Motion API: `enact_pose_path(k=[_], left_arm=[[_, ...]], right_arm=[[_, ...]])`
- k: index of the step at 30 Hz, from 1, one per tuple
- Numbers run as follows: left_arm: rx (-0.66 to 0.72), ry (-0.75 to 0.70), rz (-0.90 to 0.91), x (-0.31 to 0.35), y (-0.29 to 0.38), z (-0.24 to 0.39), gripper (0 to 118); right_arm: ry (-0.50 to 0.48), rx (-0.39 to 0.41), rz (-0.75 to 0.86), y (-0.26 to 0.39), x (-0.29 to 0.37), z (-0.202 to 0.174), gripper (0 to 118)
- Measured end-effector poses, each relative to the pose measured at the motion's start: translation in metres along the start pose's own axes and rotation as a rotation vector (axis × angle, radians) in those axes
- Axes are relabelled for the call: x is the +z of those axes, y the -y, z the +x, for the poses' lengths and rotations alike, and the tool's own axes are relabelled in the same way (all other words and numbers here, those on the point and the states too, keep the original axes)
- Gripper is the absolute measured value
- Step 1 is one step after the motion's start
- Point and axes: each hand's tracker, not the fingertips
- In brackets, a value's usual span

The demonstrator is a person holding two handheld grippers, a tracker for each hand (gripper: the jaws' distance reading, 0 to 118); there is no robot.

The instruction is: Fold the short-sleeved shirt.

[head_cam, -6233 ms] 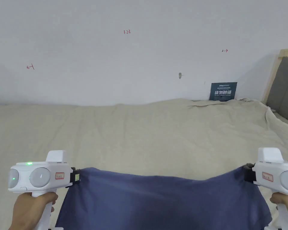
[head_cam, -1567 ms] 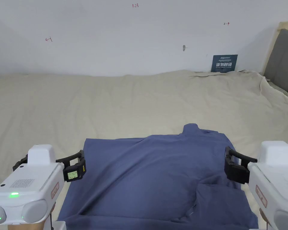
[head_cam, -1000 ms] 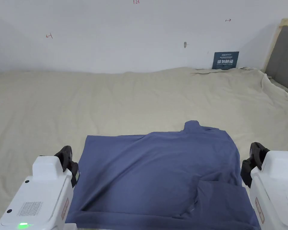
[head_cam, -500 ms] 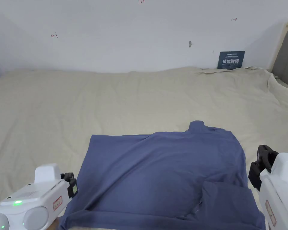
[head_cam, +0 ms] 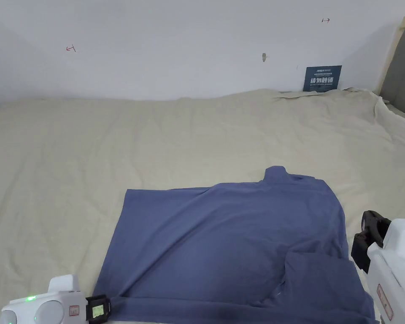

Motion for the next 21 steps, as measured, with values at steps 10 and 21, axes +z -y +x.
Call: enact_pose_path(k=[10, 21], left_arm=[[-0.034, 0.01, -0.072, -0.016, 0.001, 0.013, 20], [-0.137, 0.034, 0.01, 0.008, -0.003, 0.016, 5]], right_arm=[[-0.001, -0.019, -0.053, 0.018, -0.011, 0.012, 0], [-0.004, -0.078, -0.348, 0.068, -0.033, 0.059, 8]])
